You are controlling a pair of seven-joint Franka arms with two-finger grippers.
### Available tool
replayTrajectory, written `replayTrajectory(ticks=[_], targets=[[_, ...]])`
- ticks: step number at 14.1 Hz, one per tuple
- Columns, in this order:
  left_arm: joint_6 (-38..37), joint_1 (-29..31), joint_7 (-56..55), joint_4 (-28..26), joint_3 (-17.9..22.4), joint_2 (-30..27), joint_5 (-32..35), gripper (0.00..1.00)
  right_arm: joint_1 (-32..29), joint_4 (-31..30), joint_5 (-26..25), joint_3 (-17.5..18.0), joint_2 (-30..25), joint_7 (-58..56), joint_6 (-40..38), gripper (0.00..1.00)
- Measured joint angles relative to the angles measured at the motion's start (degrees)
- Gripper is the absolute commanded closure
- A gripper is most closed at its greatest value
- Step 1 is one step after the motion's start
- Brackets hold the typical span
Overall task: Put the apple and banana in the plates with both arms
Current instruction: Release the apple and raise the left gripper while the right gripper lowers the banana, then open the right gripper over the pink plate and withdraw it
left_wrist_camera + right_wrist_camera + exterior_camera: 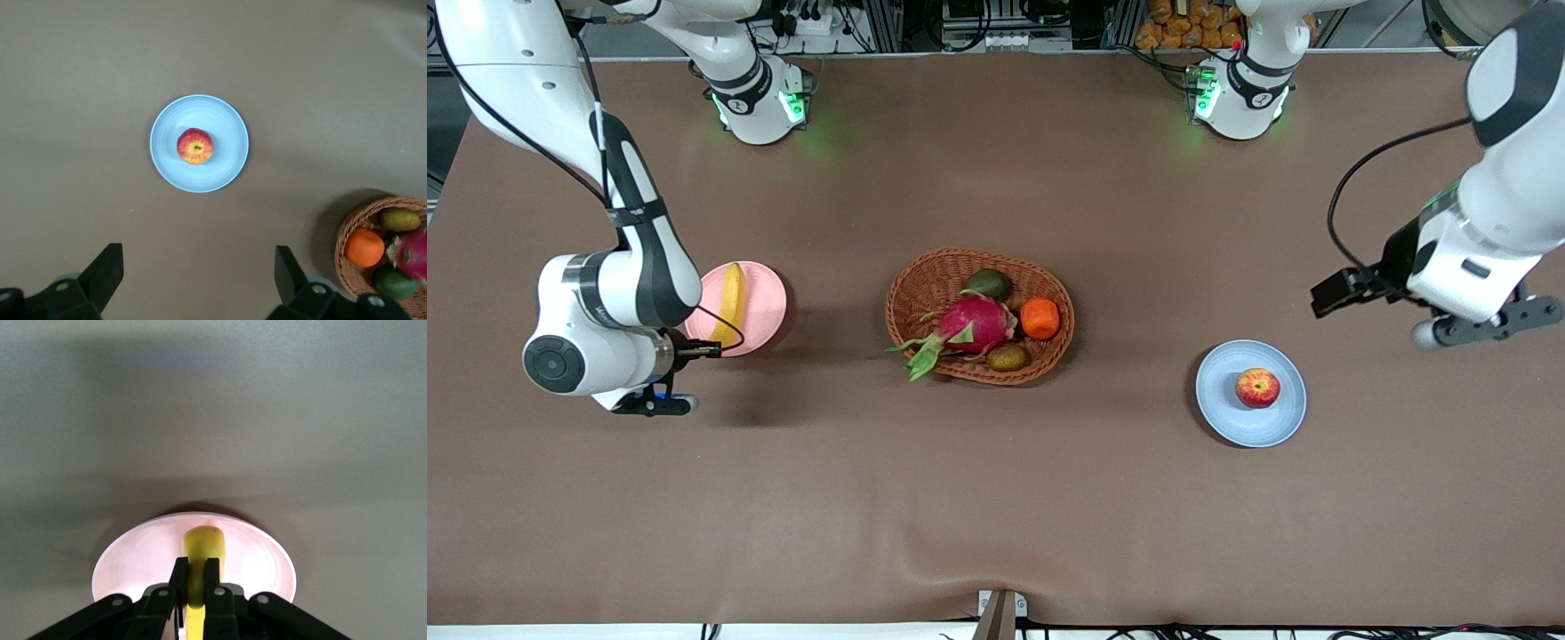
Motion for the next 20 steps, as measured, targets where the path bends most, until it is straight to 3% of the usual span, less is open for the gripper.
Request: replayTrajectory(ticks=[1, 2, 8, 13, 18, 20], targets=[[-1.1, 0.2, 0.1, 0.0, 0.0, -1.0, 0.0, 0.00, 0.1, -0.3, 0.0, 0.1, -0.4, 0.0, 0.0, 0.35], [-2.2, 0.3, 0.3, 0.0, 0.0, -1.9, 0.0, 0.00, 0.1, -0.5, 0.0, 0.1, -0.6, 0.1, 0.0, 0.00], [-7.7, 1.7, 2.8, 0.1, 0.1, -5.9, -2.3, 0.00, 0.4, 1.4, 0.2, 0.3, -0.8, 2.7, -0.4, 0.00], [-8.4, 1.8, 4.3, 0.1, 1.5, -8.2, -2.8, 0.00, 0.3, 19.1, 2.3, 0.4, -1.4, 3.0, -14.2, 0.00], [-11.0, -7.5, 10.0, -0.4, 14.0, -9.4, -2.9, 0.00, 0.3, 31.3, 2.4, 0.4, -3.4, 3.0, -25.5, 0.00], [-11.2, -10.3, 10.8, -1.5, 17.2, -10.5, -2.9, 0.00, 0.3, 34.5, 2.4, 0.3, -7.1, 3.0, -29.5, 0.00]])
